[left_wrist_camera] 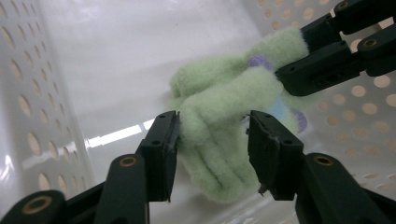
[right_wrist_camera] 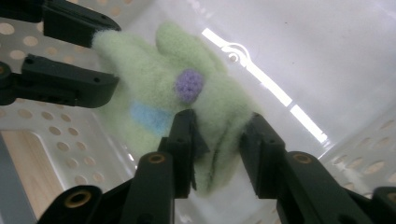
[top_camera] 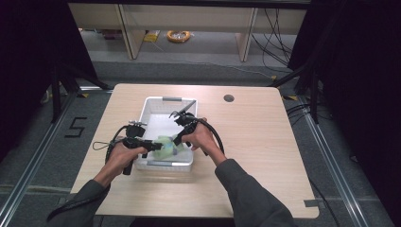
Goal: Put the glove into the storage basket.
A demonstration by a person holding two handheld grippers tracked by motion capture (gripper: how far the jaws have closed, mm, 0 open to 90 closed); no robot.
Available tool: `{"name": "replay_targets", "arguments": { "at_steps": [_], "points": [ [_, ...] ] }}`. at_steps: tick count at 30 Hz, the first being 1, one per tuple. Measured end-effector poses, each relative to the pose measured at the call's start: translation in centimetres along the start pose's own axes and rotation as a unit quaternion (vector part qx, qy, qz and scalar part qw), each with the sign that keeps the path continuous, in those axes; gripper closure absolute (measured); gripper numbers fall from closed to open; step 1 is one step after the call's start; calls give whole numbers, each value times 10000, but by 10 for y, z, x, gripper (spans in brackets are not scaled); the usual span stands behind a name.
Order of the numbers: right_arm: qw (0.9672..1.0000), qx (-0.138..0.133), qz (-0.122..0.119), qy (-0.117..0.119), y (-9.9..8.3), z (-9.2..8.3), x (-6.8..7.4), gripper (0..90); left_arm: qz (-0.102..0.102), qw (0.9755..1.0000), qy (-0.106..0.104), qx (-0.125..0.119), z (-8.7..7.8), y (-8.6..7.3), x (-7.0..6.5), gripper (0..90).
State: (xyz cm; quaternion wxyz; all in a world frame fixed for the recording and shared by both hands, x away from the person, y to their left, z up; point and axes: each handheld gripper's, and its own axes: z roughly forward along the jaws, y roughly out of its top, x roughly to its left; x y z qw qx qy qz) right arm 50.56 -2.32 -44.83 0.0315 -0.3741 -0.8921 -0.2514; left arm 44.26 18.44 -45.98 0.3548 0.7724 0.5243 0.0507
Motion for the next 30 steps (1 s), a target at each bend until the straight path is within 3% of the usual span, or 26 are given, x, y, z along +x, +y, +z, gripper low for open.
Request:
{"name": "replay_targets", "arguments": {
  "at_steps": [3,11,12,24,30],
  "points": [
    [9999,-38,-1,-97,1,-3,1,617,26,9999,138,-22,-3,2,0,466],
    [9998,-128,68,-121,4,-14,0,583,-63,9996,174,-228,-10,3,3,439],
    [9997,-186,-71,-122,4,-14,-2,581,-44,9996,164,-229,-11,4,3,441],
    [9985,-542,-119,-11,4,-31,4,500,-101,9984,84,-553,-31,8,-6,348],
    [9970,-749,-211,43,-1,-46,7,459,10,9980,-30,-629,-39,5,-15,324]
  ]
}}
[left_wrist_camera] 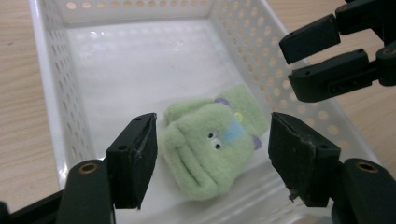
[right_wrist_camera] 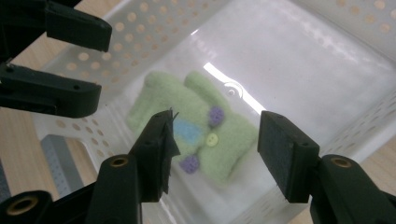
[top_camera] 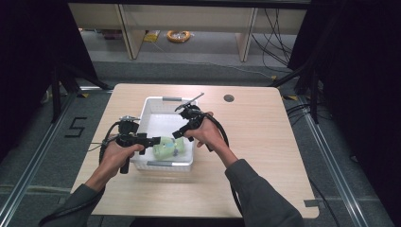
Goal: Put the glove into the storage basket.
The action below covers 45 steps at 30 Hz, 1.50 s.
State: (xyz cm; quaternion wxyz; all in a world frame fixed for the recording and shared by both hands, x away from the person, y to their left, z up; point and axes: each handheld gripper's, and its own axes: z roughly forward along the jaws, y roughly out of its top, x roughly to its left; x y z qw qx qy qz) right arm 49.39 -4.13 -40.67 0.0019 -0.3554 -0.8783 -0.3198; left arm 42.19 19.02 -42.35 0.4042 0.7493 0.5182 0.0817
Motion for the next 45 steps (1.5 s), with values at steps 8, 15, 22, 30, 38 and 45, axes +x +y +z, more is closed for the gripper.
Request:
{"name": "replay_targets", "arguments": {
  "at_steps": [8,15,22,30,38,45],
  "points": [
    [9996,-245,-150,72,-9,-21,6,383,-54,9995,-258,-153,-9,-4,-13,288],
    [9989,-433,-129,90,-22,-41,14,355,95,9988,-424,-227,-16,-8,-31,266],
    [9977,-649,-161,105,-36,-60,19,335,216,9975,-580,-335,-19,-15,-49,246],
    [9967,-786,-191,107,-62,-76,18,335,466,9946,-831,-408,-21,-30,-70,239],
    [9948,-1002,-172,70,-88,-94,15,322,722,9918,-986,-369,-19,-47,-89,177],
    [9923,-1222,-186,43,-113,-107,15,307,960,9881,-1119,-439,-20,-61,-102,160]
  ]
}}
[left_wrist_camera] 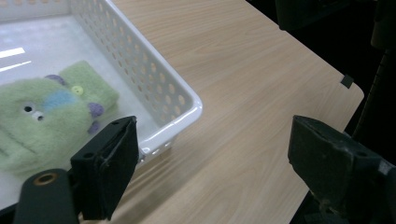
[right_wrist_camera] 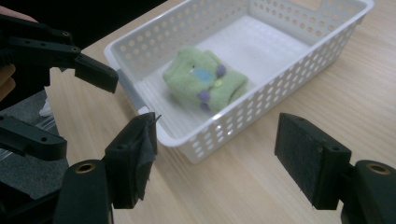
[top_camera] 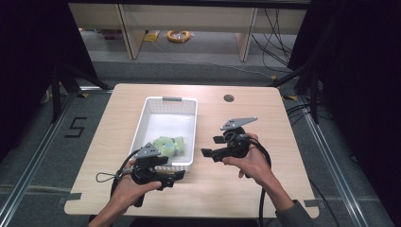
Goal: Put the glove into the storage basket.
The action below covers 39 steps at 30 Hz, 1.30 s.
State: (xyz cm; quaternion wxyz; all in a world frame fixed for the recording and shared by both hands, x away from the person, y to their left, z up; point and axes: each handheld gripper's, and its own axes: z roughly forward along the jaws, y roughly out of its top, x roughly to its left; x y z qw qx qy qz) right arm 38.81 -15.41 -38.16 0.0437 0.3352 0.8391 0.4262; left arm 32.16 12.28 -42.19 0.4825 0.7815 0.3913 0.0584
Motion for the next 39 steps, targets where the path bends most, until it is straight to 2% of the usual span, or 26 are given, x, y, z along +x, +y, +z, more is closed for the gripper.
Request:
{"name": "replay_targets", "arguments": {
  "at_steps": [3,5,8,9,10,11,12,14,17,18,20,21,22,24,25,26,27,28,29,30,32,33,36,37,38,39],
  "points": [
    [9999,22,92,34,-12,-7,2,302,108,9999,-65,9,-1,-7,-7,160],
    [9999,-14,58,-95,-21,-11,1,294,93,9999,-72,-35,1,-13,-12,160],
    [9999,-88,54,-87,-35,-14,-1,278,177,9998,-96,26,1,-21,-16,160],
    [9997,-36,190,-142,-40,-16,1,268,206,9997,-106,-8,2,-23,-17,161],
    [9998,-89,77,-186,-45,-16,1,267,225,9997,-127,26,2,-26,-17,161],
    [9998,-80,111,-148,-49,-18,2,267,198,9998,-84,59,3,-28,-18,161],
    [9998,-133,63,-150,-54,-19,1,264,134,9998,-143,49,4,-30,-19,161],
    [9997,-185,124,-101,-62,-20,2,258,212,9996,-184,36,5,-34,-20,161],
    [9995,-213,222,-99,-72,-23,4,249,262,9996,-120,24,7,-40,-21,161],
    [9995,-220,180,-129,-74,-23,3,248,280,9995,-123,53,7,-42,-20,161],
    [9994,-216,230,-172,-79,-25,4,239,244,9996,-124,85,8,-45,-20,161],
    [9992,-253,285,-116,-81,-25,5,234,221,9997,-104,83,9,-47,-20,161],
    [9994,-235,156,-207,-82,-26,4,233,226,9997,-82,83,9,-48,-19,161],
    [9991,-238,304,-148,-87,-25,6,226,142,9998,-105,102,10,-51,-19,161],
    [9992,-252,269,-122,-89,-25,6,222,146,9998,-88,91,10,-52,-20,161],
    [9991,-237,280,-204,-91,-26,7,214,174,9998,-77,87,10,-54,-20,161],
    [9994,-252,233,-106,-93,-25,6,205,199,9998,-79,63,10,-55,-20,161],
    [9992,-255,287,-139,-95,-25,7,195,222,9997,-50,64,10,-56,-20,161],
    [9992,-330,103,-188,-98,-25,5,181,260,9996,-43,114,9,-57,-20,160],
    [9987,-346,370,-93,-102,-24,8,168,283,9995,-65,113,9,-59,-20,160],
    [9990,-365,231,-99,-108,-24,6,162,227,9996,-78,148,10,-63,-20,160],
    [9985,-405,363,-3,-112,-24,8,162,273,9995,-52,166,10,-65,-20,160],
    [9985,-476,280,27,-122,-22,6,162,457,9987,-61,222,10,-69,-21,158],
    [9983,-469,353,-45,-126,-23,8,162,501,9986,-14,169,10,-71,-22,158],
    [9985,-481,258,16,-129,-22,5,162,493,9986,-42,196,10,-72,-22,158],
    [9986,-406,326,16,-132,-23,7,162,499,9986,-36,192,10,-73,-22,158]
  ]
}}
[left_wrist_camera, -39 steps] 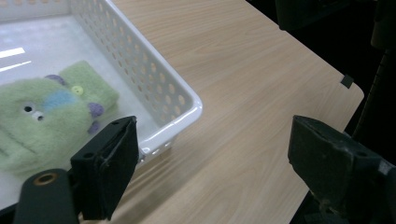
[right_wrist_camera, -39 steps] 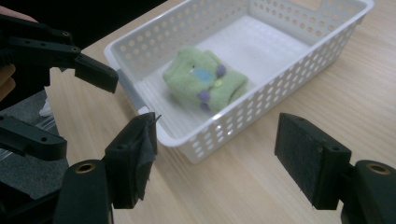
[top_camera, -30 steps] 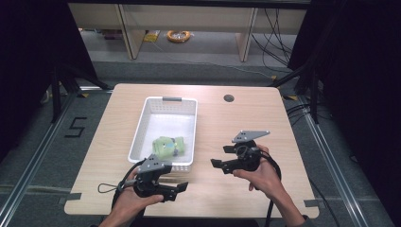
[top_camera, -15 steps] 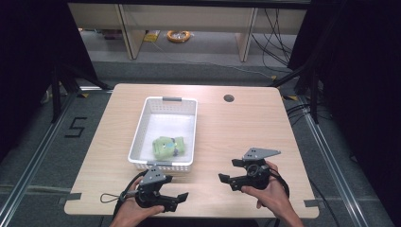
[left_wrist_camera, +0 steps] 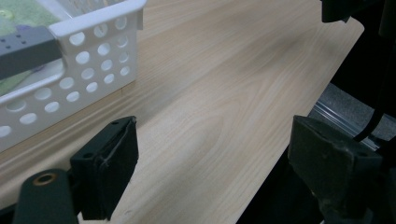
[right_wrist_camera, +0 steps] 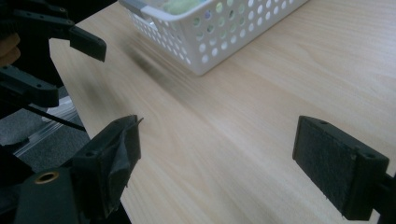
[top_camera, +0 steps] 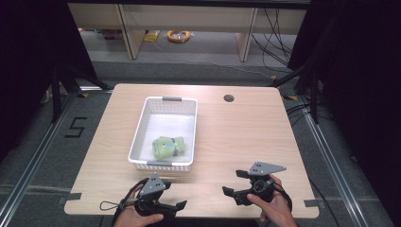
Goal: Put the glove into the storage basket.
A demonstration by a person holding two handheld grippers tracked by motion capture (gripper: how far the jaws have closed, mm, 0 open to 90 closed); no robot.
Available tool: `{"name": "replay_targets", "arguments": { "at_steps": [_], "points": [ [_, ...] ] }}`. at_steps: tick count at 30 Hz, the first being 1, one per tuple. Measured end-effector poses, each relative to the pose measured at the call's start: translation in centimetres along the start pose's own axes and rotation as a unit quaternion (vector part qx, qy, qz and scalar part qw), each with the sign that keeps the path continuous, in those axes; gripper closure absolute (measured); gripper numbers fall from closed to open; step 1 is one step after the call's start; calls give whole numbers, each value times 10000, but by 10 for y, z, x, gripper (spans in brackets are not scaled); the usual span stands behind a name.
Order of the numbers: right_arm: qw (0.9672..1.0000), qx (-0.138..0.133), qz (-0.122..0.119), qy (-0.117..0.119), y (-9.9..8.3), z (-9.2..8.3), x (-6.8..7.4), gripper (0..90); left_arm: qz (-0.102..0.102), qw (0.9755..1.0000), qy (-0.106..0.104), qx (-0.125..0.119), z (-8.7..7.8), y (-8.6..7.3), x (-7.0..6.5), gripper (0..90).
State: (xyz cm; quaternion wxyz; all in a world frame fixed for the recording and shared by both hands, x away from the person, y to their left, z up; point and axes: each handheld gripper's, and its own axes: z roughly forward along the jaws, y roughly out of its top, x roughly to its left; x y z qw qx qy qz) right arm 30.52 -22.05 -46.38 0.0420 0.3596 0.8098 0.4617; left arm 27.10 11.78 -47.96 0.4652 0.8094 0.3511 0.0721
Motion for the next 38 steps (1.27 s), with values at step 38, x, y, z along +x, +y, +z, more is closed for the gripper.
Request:
{"name": "replay_targets", "arguments": {
  "at_steps": [38],
  "points": [
    [9990,239,0,-376,-48,-8,4,186,-221,9994,162,228,1,-23,6,159]
  ]
}}
